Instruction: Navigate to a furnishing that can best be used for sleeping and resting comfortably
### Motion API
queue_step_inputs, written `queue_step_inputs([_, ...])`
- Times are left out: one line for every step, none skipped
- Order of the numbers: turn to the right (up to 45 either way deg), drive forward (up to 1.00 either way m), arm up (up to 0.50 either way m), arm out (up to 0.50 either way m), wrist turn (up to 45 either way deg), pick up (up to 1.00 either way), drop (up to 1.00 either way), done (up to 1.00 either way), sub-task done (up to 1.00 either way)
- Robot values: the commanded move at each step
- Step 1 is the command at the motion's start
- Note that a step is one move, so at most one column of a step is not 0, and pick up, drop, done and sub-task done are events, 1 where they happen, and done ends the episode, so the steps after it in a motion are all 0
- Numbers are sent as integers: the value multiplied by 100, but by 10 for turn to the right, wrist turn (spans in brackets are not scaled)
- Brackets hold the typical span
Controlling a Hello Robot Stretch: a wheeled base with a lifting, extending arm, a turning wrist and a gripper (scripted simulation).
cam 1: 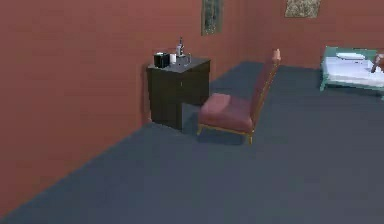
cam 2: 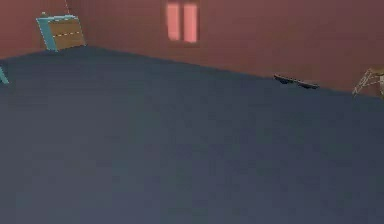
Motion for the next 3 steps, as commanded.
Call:
queue_step_inputs([390,0,0,0,0,0,0,0,0])
queue_step_inputs([0,100,0,0,0,0,0,0,0])
queue_step_inputs([30,0,0,0,0,0,0,0,0])
